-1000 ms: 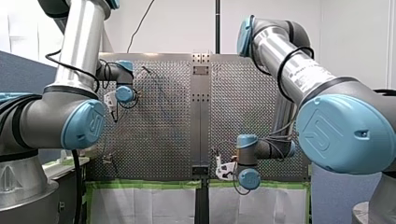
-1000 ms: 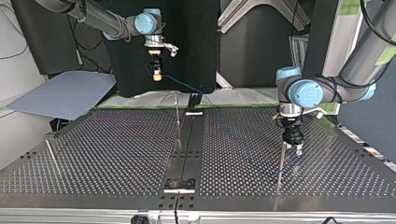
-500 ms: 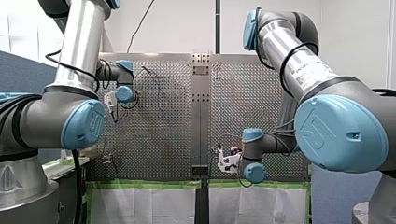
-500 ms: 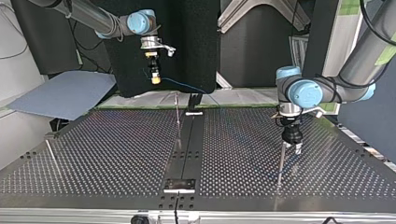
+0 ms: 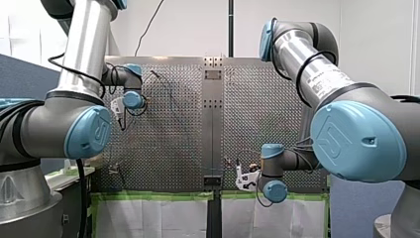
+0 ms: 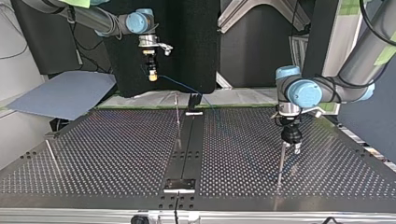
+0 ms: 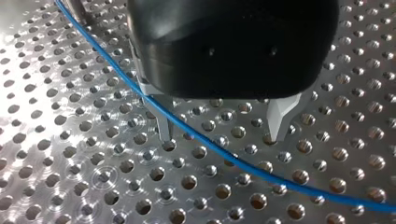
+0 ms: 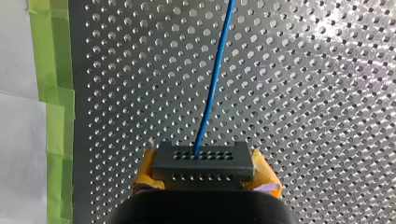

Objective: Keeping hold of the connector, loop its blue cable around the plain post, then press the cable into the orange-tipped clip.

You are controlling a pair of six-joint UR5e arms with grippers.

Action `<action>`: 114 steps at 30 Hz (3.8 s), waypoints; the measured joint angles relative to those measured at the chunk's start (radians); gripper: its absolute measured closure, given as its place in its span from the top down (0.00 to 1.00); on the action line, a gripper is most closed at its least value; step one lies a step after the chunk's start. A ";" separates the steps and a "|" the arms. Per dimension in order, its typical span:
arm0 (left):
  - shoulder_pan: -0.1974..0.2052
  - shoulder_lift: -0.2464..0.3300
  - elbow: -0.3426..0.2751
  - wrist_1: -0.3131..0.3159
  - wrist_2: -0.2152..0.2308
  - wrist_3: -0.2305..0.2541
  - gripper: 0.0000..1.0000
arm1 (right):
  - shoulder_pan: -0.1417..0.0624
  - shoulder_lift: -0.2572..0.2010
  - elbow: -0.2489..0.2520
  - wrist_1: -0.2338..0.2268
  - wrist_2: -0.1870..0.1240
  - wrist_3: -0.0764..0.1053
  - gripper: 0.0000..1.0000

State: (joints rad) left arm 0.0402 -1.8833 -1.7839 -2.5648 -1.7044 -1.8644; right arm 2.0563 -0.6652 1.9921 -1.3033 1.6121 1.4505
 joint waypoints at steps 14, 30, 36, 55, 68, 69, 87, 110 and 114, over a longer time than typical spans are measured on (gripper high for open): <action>-0.020 0.001 -0.002 -0.018 0.035 -0.123 0.98 | -0.002 0.000 0.000 0.000 -0.003 -0.005 0.00; -0.056 0.034 -0.074 -0.103 0.045 -0.250 0.98 | -0.003 0.000 0.000 -0.003 -0.004 -0.005 0.00; -0.066 0.084 -0.125 -0.121 -0.001 -0.209 0.98 | -0.003 0.000 -0.002 -0.004 -0.005 -0.004 0.00; -0.068 0.263 -0.064 -0.296 -0.119 -0.045 0.98 | -0.009 0.000 -0.009 0.010 -0.006 -0.003 0.00; -0.051 0.376 0.048 -0.409 -0.214 0.037 0.98 | -0.014 0.000 -0.014 0.028 -0.007 -0.009 0.00; -0.050 0.383 0.056 -0.416 -0.214 0.038 0.98 | -0.015 0.000 -0.014 0.030 -0.007 -0.010 0.00; -0.082 0.530 0.219 -0.579 -0.066 0.144 0.98 | -0.017 0.000 -0.020 0.047 -0.007 -0.020 0.00; -0.151 0.371 0.272 -0.790 -0.102 0.209 0.98 | -0.014 0.000 -0.022 0.051 -0.007 -0.024 0.00; -0.156 0.369 0.272 -0.827 -0.108 0.209 0.98 | -0.014 0.000 -0.021 0.051 -0.007 -0.024 0.00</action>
State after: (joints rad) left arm -0.1162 -1.5141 -1.5121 -3.3918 -1.8119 -1.6557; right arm 2.0425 -0.6652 1.9706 -1.2519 1.6047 1.4269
